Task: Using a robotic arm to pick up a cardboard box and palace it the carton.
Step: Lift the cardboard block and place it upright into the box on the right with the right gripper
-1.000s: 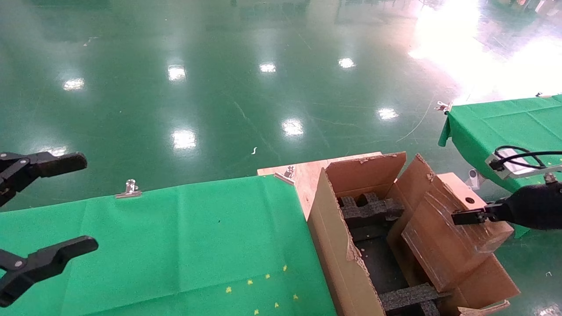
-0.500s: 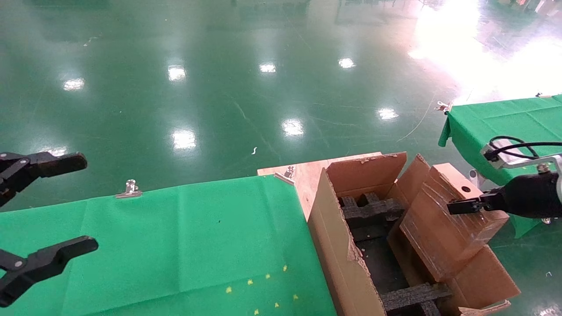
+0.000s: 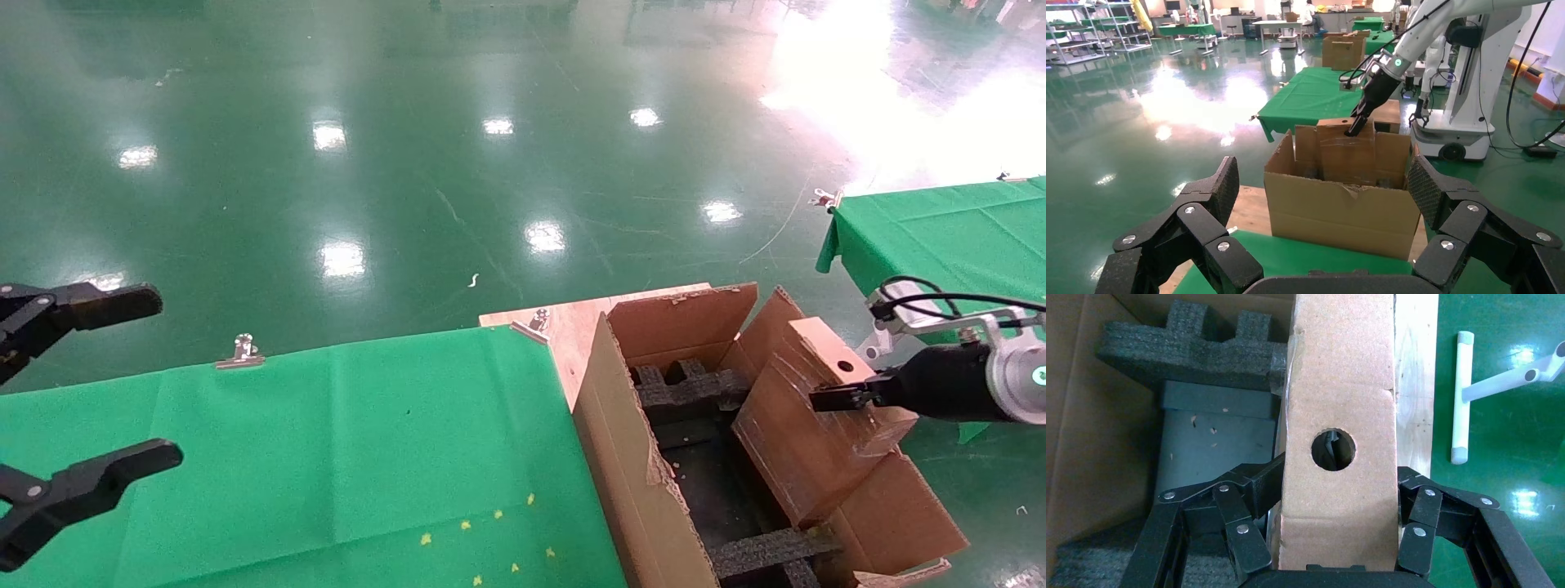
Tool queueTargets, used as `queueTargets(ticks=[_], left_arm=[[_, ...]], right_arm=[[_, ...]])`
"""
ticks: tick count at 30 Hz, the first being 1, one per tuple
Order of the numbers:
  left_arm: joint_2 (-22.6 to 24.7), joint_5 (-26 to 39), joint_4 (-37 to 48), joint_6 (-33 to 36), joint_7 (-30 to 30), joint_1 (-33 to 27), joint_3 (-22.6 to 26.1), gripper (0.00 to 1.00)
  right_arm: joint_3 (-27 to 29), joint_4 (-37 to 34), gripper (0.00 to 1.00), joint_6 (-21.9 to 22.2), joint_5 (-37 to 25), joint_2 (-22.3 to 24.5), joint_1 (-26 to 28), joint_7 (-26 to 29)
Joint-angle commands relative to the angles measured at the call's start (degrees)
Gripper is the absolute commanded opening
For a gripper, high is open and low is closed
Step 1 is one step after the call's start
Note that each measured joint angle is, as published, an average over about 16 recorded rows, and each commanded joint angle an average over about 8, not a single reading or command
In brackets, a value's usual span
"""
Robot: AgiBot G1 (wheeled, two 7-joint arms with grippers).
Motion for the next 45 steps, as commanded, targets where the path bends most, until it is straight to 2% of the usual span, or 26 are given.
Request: queueTargets(ticks=[1,21,36,45], left_arm=[[0.0,0.0,0.0,0.0,0.0,0.0,0.0,1.00],[0.0,0.0,0.0,0.0,0.0,0.0,0.0,1.00],[0.0,0.0,0.0,0.0,0.0,0.0,0.0,1.00],[0.0,0.0,0.0,0.0,0.0,0.0,0.0,1.00]], right_arm=[[-0.2,0.1,0.00,1.3,0.3,-0.3,-1.0,0.3],[-1.5,-3.0,0.00,9.0,3.8,-5.5,-9.8,-1.0],[-1.3,-6.2,0.00,9.6,7.4,-7.8,-14.7,-3.6],[-0.9,-10.6,0.00,9.6,9.5,-10.9,-17.7,-5.8]])
